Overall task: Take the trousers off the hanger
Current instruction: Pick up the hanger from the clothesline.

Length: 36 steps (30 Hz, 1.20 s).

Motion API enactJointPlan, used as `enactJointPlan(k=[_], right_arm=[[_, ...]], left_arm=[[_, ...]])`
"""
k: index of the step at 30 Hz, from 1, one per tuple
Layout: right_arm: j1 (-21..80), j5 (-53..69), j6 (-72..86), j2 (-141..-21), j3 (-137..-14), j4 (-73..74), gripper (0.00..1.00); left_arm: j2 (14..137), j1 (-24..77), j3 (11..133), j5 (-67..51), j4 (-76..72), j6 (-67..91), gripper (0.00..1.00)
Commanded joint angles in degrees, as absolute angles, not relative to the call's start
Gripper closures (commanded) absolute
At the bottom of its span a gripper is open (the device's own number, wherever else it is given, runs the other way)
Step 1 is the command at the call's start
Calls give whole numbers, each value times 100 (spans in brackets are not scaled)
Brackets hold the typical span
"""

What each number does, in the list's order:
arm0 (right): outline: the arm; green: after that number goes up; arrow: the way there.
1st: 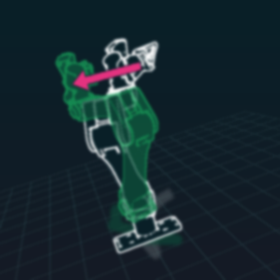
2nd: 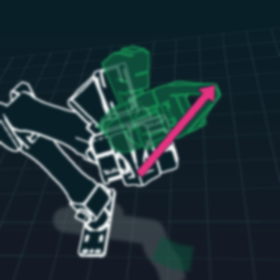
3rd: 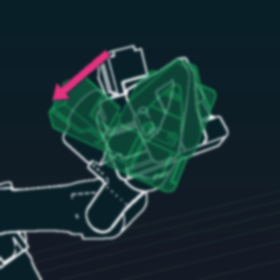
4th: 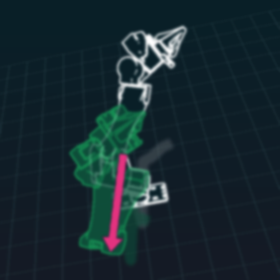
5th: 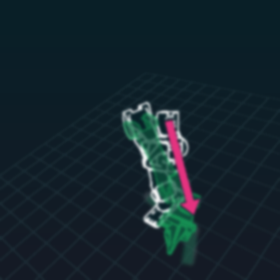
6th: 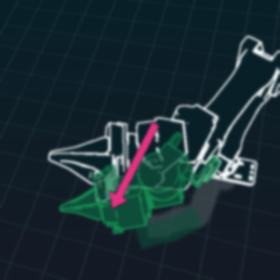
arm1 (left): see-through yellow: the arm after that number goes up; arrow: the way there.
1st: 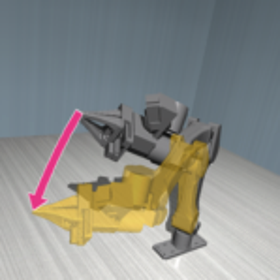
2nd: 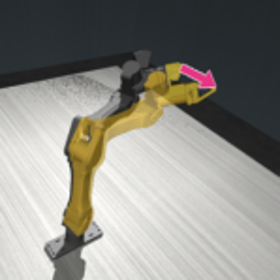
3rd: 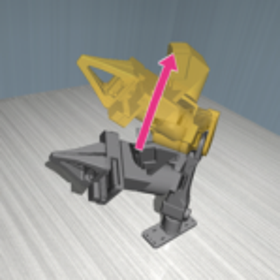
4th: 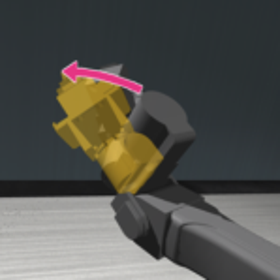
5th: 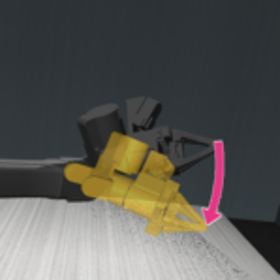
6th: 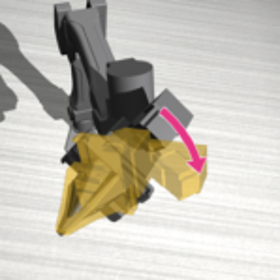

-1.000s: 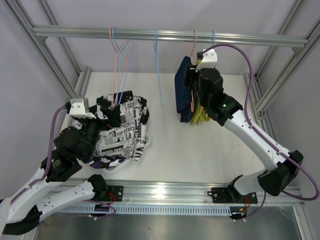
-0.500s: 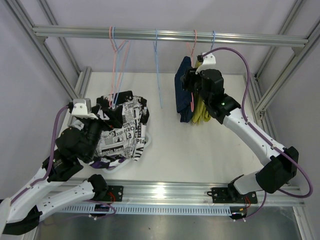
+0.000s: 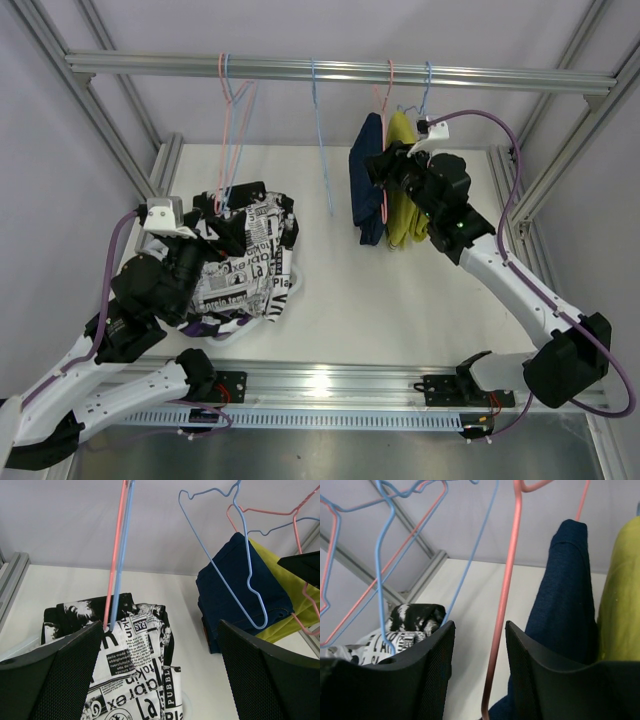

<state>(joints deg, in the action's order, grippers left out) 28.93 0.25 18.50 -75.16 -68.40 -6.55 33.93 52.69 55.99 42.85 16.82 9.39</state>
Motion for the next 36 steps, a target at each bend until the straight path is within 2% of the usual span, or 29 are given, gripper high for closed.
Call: enactJointPlan(k=[1, 4, 11, 13, 17, 21, 22, 36], right_arm=[[2839, 483, 2170, -7269, -6672, -1379, 51], [2778, 597, 2311, -7242, -6548, -1555, 54], [2716, 747, 2487, -7356, -6416, -1792, 74], [2716, 756, 2496, -7365, -6390, -1837, 75], [2698, 773, 2549, -7357, -6337, -1959, 88], [2698, 773, 2531, -7365, -6372, -1960, 95], [2707, 782, 2523, -7357, -6372, -1960, 100], [2777, 317, 2523, -7040, -6557, -1837, 100]], left_arm=[[3349, 5238, 5572, 4175, 1494, 817, 1], [3349, 5238, 5572, 4157, 1485, 817, 1], [3331, 5238, 5572, 4140, 1485, 809, 1], [3322, 5238, 5564, 4140, 1477, 817, 0], [3322, 5238, 5555, 4131, 1476, 809, 1], [3322, 5238, 5563, 4122, 1477, 800, 1], [3331, 5238, 5563, 4122, 1477, 800, 1], [3349, 5238, 5564, 4096, 1468, 782, 1]])
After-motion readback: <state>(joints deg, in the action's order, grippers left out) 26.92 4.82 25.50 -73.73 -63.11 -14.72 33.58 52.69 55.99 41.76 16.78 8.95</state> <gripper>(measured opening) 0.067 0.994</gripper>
